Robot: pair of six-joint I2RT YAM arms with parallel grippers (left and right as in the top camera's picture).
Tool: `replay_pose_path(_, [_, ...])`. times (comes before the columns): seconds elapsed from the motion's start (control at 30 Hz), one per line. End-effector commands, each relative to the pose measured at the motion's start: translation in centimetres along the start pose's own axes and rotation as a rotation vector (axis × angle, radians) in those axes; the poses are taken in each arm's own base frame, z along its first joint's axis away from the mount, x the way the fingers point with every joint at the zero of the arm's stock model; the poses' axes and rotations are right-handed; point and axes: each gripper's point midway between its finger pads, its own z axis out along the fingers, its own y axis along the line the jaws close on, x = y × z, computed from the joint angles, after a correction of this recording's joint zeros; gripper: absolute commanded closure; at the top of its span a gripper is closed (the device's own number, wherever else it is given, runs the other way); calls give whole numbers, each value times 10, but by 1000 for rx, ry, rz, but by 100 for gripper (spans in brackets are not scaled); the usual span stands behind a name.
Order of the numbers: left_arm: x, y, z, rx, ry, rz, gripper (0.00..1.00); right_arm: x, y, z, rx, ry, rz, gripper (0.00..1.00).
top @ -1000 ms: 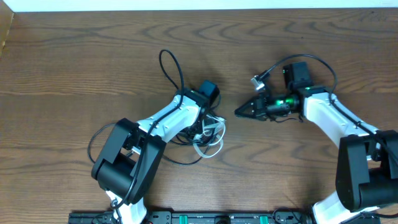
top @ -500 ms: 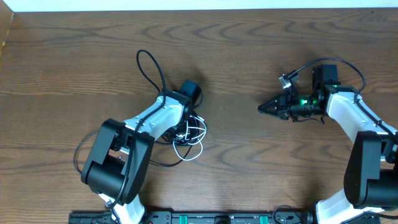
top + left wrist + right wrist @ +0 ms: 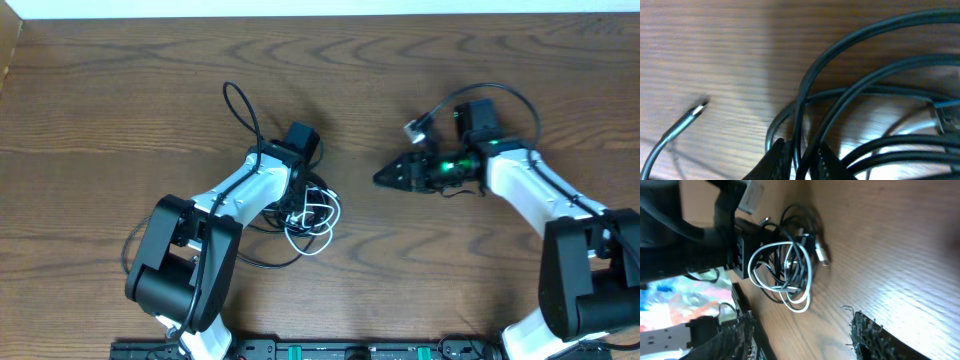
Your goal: Untangle cables
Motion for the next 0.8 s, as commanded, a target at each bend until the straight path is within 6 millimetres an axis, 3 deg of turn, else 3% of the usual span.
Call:
replay_pose_path(0.0, [39,-29,24,156,168,67,80,4,-2,17,85,20,-11,36])
replay_pose_path(0.17, [39,-29,24,156,168,67,80,12,1,42,187,45,-74,34])
replay_pose_path(0.47, [39,-29,24,155,168,67,80,21,0,78,436,32,-272,19])
replay_pose_path(0.77, [39,-29,24,155,168,67,80,11,-5,84,671,-71,-387,16])
